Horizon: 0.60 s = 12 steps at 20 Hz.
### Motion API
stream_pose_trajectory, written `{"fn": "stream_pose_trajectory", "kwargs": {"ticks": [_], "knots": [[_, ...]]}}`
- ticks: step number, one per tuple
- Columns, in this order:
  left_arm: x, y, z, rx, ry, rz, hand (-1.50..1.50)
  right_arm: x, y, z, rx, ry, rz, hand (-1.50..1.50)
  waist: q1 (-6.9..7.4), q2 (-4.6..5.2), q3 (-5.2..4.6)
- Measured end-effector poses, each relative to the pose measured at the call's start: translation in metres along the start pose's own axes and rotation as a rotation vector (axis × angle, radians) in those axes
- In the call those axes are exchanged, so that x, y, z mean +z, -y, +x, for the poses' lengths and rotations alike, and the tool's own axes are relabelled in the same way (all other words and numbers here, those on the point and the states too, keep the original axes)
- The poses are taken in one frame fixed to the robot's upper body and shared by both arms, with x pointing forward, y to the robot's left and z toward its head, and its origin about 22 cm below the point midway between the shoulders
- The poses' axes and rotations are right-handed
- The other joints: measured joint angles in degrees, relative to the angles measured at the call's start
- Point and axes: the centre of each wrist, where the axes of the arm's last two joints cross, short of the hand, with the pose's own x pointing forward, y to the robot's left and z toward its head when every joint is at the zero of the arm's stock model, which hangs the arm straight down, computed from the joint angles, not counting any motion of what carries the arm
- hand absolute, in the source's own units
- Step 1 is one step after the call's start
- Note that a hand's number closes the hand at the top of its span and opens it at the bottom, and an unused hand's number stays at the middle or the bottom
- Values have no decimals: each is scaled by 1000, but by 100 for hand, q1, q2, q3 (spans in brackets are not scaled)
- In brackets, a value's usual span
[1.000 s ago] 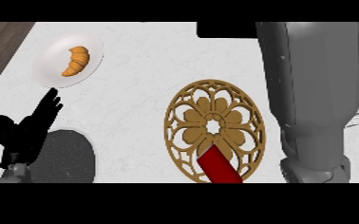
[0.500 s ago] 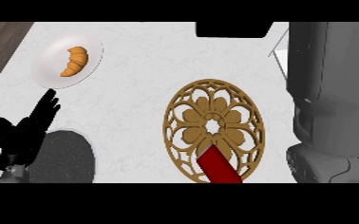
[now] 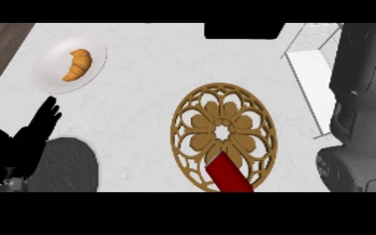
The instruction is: Pick the lemon from the placemat and place it in the tiered shelf
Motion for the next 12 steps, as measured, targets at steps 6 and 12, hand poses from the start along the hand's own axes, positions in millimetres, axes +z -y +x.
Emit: {"fn": "stream_pose_trajectory", "kwargs": {"ticks": [6,12], "knots": [[-2,3,5,-7,-1,2,0,-23,-17,-19,11,-59,19,150,-8,3,3],[0,1,-1,-3,-4,-1,0,-48,-39,-43,8,-120,46,150,-7,9,4]]}}
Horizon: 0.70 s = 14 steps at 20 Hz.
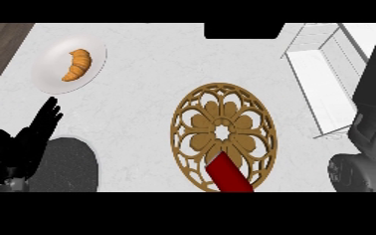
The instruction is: Pick the lemon from the placemat and place it in the tiered shelf
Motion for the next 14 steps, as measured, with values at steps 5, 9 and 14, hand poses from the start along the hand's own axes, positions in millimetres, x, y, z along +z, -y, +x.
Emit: {"fn": "stream_pose_trajectory", "kwargs": {"ticks": [5,9,14], "knots": [[-6,1,2,1,-3,7,0,-20,-18,-24,-15,-91,-18,-150,-21,1,0],[-6,0,-2,4,-4,4,0,-21,-31,-34,19,-84,-10,-150,-14,-2,-2],[-3,-5,0,4,-7,0,0,-24,-34,-46,-23,-75,-17,-150,-4,-4,1]]}}
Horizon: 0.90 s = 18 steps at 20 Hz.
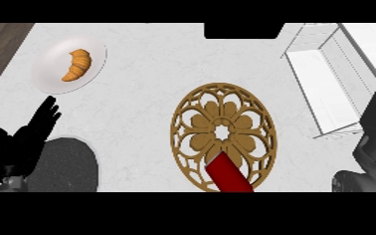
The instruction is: Pick the lemon from the placemat and place it in the tiered shelf
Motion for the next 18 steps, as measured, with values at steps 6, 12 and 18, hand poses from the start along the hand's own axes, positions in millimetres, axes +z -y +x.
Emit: {"fn": "stream_pose_trajectory", "kwargs": {"ticks": [6,12,18], "knots": [[-4,10,8,1,11,2,0,0,12,-6,-156,-26,5,-150,11,1,1],[-1,10,6,-1,2,5,0,5,43,-16,-359,-53,16,-150,-6,-13,-1],[0,4,4,-1,1,7,0,27,91,-32,-548,-36,-60,-150,-28,-25,-4]]}}
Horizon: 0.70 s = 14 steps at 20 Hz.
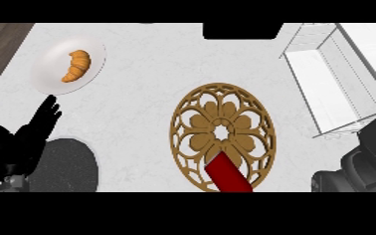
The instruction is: Pick the lemon from the placemat and place it in the tiered shelf
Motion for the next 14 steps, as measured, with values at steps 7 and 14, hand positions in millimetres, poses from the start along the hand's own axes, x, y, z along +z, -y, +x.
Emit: {"fn": "stream_pose_trajectory", "kwargs": {"ticks": [7,14], "knots": [[5,-8,-1,1,-14,13,0,23,83,2,-107,1,-130,-150,-79,-58,-11],[9,-6,-9,-2,-38,27,0,46,143,-12,-82,0,-152,-150,-202,-157,-29]]}}
